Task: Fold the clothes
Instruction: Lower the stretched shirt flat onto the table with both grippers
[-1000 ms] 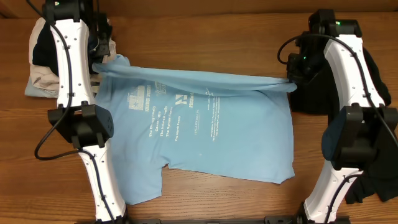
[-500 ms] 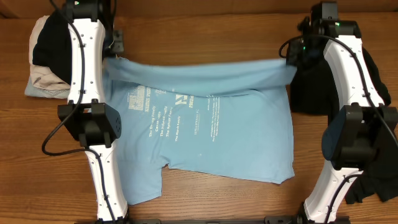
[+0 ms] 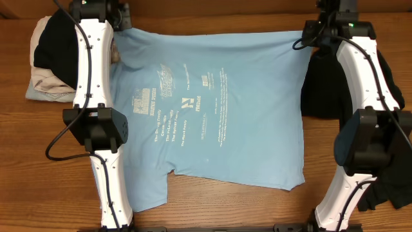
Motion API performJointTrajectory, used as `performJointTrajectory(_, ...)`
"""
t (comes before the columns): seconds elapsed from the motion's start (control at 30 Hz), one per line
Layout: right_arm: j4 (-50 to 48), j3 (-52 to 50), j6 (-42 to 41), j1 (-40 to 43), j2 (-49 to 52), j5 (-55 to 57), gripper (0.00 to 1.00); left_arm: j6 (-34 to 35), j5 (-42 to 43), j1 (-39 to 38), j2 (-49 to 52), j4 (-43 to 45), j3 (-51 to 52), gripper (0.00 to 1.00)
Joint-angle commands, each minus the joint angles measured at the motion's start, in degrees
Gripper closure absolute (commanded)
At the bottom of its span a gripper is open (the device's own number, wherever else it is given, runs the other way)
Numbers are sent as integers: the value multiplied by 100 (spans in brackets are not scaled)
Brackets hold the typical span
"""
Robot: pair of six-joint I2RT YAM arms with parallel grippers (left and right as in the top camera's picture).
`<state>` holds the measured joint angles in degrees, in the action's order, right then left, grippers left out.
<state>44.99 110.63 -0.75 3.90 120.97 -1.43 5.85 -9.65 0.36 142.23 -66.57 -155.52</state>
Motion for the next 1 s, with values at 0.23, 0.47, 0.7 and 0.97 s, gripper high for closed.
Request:
performJointTrajectory(0.23,-138,197,256,693,-52,-278,96,-7,-131,-188,2,732,-184,96)
performJointTrajectory(0.47,-197,197,372,699,-52,-337,96,-297,-129,-168,2,1091,-184,96)
performJointTrajectory(0.7,446,197,201,699,-76,-439,96,-310,-142,-184,-52,238,-184,96)
performJointTrajectory(0.97,1318,197,201,699,-103,-922,96,-282,-129,-186,-208,-964,-184,96)
